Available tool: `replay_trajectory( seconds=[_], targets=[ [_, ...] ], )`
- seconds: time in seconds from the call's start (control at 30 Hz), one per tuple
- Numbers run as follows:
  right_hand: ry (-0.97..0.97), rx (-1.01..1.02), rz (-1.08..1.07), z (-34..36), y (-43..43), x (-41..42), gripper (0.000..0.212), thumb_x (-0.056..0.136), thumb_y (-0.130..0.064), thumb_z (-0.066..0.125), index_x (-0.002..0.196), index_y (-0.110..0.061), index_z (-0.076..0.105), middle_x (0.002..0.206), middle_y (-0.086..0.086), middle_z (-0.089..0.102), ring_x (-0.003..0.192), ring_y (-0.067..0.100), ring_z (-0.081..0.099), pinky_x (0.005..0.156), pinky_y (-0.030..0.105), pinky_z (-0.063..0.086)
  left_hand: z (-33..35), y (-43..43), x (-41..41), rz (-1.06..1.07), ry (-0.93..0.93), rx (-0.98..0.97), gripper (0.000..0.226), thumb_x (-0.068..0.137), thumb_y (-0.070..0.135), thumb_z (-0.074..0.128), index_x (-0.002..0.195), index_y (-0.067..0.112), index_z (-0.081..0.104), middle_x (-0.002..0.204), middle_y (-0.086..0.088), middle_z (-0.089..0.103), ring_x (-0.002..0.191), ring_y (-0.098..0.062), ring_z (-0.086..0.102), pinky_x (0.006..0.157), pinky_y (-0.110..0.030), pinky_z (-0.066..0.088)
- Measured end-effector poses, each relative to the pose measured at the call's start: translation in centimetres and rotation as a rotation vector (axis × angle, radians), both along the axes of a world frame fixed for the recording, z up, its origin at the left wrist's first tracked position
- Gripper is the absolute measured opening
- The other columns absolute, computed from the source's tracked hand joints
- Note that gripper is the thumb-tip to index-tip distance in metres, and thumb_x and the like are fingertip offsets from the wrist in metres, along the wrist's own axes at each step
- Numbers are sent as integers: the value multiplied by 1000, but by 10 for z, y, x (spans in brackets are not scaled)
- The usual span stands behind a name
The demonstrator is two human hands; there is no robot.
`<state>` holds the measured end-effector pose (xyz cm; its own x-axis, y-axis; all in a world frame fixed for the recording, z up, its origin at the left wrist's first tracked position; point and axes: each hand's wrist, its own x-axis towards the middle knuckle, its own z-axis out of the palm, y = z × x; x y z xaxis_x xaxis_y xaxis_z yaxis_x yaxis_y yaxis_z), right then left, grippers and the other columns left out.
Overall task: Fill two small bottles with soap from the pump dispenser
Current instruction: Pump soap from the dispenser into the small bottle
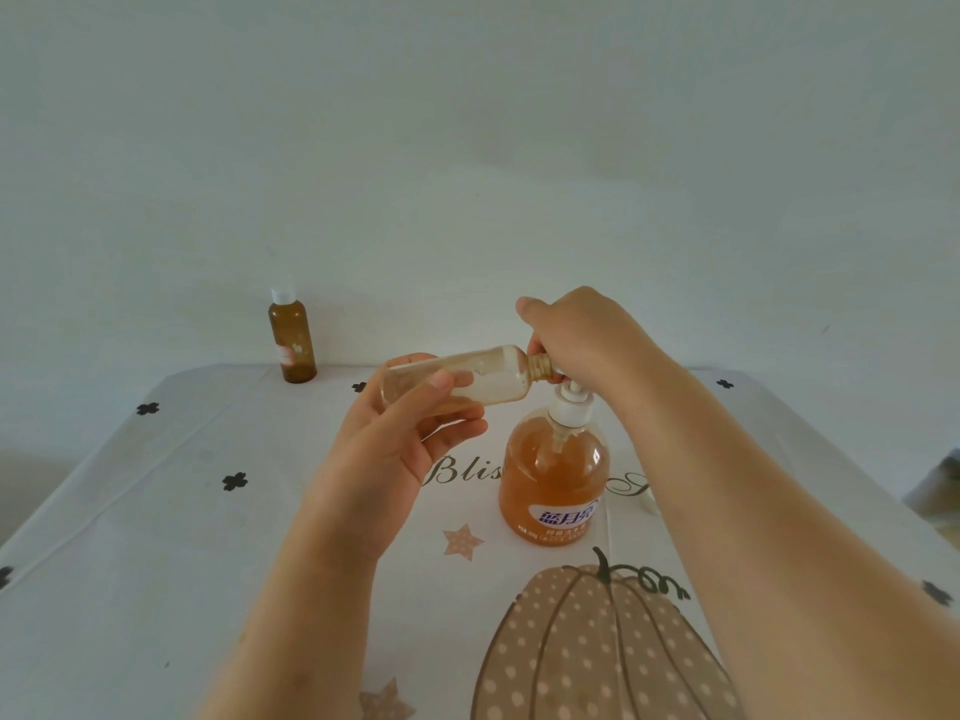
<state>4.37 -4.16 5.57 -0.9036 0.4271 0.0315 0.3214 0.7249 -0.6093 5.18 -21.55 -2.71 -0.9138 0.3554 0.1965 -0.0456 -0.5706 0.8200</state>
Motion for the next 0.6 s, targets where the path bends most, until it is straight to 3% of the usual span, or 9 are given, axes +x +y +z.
replay_trajectory(
  seconds=[0.3, 0.47, 0.6],
  targets=[
    [32, 8, 19, -2, 1, -3, 43, 100, -34, 40, 100, -6, 72, 72, 6, 66, 61, 22, 56, 65, 32, 45, -1, 1, -1, -1, -18, 24, 38, 83, 20, 66, 115, 1, 59, 99, -14, 72, 84, -26, 70, 74, -32, 58],
    [72, -35, 34, -13, 4, -1, 46, 104, -31, 40, 80, -10, 73, 68, -1, 63, 61, 16, 55, 56, 29, 37, -4, 0, -3, 13, -16, -13, 29, 81, 21, 66, 107, 7, 64, 97, -14, 73, 83, -26, 71, 73, -32, 58],
    [79, -76, 31, -14, 3, 0, 48, 105, -33, 41, 75, -11, 71, 65, -2, 60, 59, 15, 53, 55, 29, 36, -4, 1, -4, 25, -23, -17, 28, 79, 20, 66, 104, 8, 64, 96, -14, 74, 82, -25, 71, 72, -32, 58]
  ],
)
